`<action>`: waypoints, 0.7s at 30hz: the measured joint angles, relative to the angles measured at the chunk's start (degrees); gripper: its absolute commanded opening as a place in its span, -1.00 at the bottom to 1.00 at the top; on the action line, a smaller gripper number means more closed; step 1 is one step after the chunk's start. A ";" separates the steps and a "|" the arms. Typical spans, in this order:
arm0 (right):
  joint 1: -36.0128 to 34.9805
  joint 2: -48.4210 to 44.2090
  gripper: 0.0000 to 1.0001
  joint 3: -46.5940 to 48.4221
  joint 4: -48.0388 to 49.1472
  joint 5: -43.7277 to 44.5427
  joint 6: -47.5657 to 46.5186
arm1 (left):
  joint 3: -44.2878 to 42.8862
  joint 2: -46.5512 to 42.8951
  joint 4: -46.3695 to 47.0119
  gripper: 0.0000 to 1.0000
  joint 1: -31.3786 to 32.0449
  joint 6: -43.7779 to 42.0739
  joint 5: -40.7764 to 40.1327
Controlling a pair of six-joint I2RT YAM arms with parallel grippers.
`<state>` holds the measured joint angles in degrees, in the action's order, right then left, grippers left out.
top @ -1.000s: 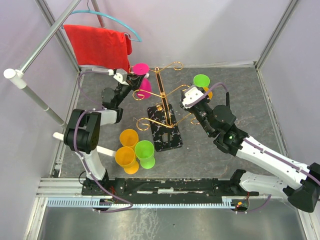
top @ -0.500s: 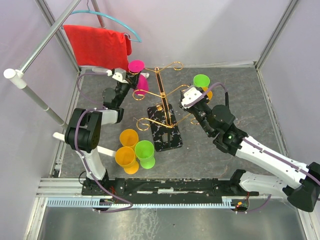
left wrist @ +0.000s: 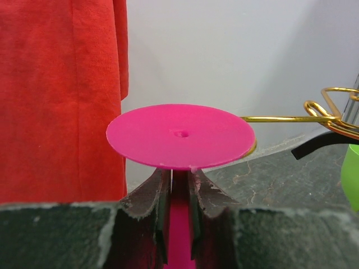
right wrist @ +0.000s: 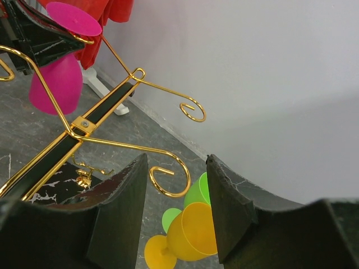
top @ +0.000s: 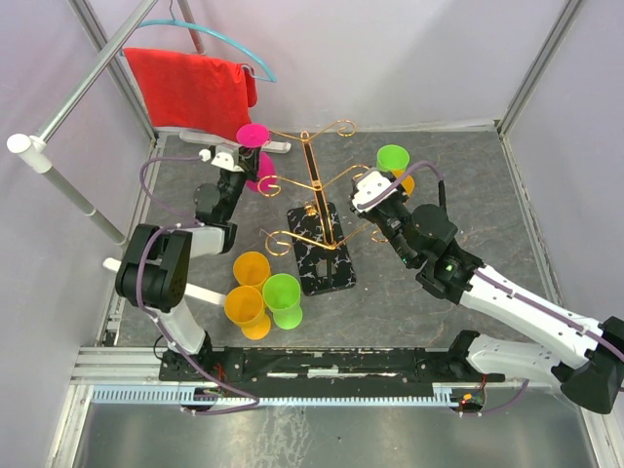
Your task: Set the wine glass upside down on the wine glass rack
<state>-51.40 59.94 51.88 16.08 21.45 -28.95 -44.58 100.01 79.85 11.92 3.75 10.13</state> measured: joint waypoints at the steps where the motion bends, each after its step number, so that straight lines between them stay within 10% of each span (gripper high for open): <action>1: 0.00 -0.02 0.08 -0.02 -0.15 0.00 0.13 | 0.76 -0.70 0.02 -0.95 0.02 -0.13 -0.02; 17: 0.00 -0.59 0.09 -1.66 -0.50 0.07 1.46 | 1.75 -2.19 0.09 -0.94 4.24 -0.48 3.41; 21: 0.00 -0.90 0.15 -1.66 -0.79 0.76 2.78 | 0.61 -1.22 -0.04 -0.49 4.68 -0.66 2.84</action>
<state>-51.40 59.05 50.22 15.29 22.22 -26.17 -43.97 98.78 79.81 16.60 3.09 12.97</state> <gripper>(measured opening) 0.553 0.211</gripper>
